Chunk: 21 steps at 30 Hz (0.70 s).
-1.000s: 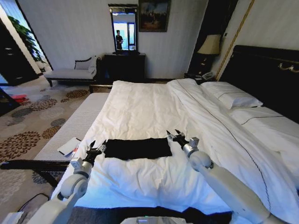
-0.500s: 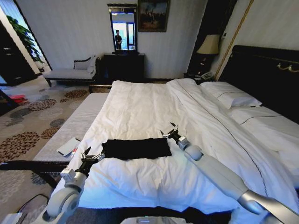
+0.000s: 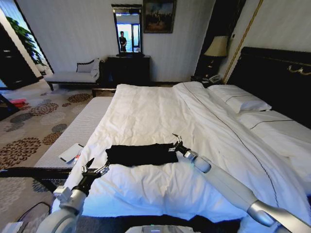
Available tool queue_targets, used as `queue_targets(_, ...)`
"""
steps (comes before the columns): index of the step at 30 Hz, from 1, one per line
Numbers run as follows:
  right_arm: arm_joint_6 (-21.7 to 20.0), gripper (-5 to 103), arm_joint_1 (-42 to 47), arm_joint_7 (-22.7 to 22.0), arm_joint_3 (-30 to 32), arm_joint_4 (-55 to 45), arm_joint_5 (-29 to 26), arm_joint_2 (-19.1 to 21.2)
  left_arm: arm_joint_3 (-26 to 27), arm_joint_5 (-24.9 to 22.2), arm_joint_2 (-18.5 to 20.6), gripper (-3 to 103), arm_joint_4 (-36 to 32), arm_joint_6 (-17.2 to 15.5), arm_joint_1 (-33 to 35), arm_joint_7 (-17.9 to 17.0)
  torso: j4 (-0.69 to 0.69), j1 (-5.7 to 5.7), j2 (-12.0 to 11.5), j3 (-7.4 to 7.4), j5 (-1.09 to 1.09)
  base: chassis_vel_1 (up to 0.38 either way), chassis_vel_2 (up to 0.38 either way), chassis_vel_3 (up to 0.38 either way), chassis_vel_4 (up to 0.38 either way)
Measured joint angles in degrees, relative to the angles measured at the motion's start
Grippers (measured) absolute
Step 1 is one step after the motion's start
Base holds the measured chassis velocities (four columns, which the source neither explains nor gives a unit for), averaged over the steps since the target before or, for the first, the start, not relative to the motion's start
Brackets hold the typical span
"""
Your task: Fold the clothes on the bed.
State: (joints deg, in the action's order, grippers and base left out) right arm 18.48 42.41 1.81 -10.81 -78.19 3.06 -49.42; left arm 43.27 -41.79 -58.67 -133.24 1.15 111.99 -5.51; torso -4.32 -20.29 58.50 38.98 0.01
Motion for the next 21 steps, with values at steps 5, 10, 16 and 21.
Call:
queue_targets(5,0.5,100,2.8,0.3,0.2,-3.4,1.6,1.4,1.3,-0.3,-1.3,100,-0.9,0.6,1.2,0.4,0.01,0.0,0.0,0.0,-0.01,0.0,0.0,0.0,0.0)
queue_targets(10,1.3,100,8.2,0.5,0.8,-6.9,5.4,3.4,2.2,-1.5,-1.8,100,-1.2,0.6,1.2,0.3,-0.01,0.0,0.0,0.0,-0.01,0.0,0.0,0.0,0.0)
queue_targets(16,2.5,100,13.1,0.3,2.3,-10.5,8.3,4.8,3.0,-2.3,-1.8,100,-1.1,0.6,1.2,0.0,-0.04,0.0,0.0,0.0,0.0,0.0,0.0,0.0,0.0)
queue_targets(21,-1.9,100,9.9,-1.9,3.3,-18.5,-3.3,7.0,3.3,-2.6,-2.4,100,-1.1,0.6,1.0,-0.6,-0.01,0.0,0.0,0.0,-0.02,0.0,0.0,0.0,0.0)
